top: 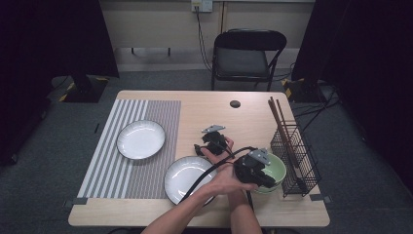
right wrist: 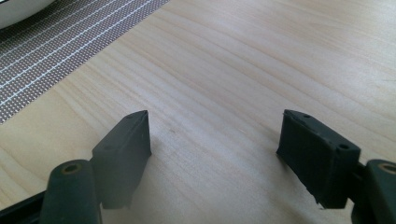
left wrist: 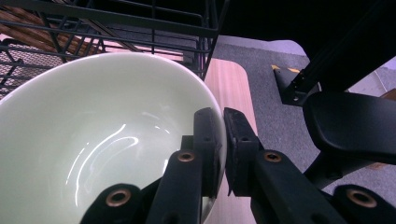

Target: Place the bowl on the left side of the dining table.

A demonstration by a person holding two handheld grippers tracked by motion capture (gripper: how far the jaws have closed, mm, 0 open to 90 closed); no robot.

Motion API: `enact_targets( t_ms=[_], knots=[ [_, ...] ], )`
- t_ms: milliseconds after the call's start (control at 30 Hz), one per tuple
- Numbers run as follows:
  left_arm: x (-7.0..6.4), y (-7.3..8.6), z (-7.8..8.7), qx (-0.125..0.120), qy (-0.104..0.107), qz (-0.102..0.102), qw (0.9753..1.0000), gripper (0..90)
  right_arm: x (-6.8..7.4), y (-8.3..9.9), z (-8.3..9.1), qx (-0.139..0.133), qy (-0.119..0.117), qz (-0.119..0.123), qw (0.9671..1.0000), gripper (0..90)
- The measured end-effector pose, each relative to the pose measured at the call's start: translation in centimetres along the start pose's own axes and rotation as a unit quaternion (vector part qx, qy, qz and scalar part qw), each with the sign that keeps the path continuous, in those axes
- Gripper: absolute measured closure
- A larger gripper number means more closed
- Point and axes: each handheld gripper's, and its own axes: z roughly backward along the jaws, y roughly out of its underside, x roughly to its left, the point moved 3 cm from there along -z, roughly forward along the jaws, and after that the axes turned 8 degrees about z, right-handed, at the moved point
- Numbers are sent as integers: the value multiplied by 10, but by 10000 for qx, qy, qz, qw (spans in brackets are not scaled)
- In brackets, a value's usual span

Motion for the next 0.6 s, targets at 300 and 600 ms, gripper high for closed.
enact_targets(
  t_ms=[300, 600],
  knots=[
    [4, -7, 2, 80, 199, 227, 9995, 848, 0, 0, 0, 1, 11, 2, 10000, 245],
    [9, -9, 5, 40, 377, 458, 9982, 848, 0, 0, 0, -7, 5, 1, 10000, 244]
  ],
)
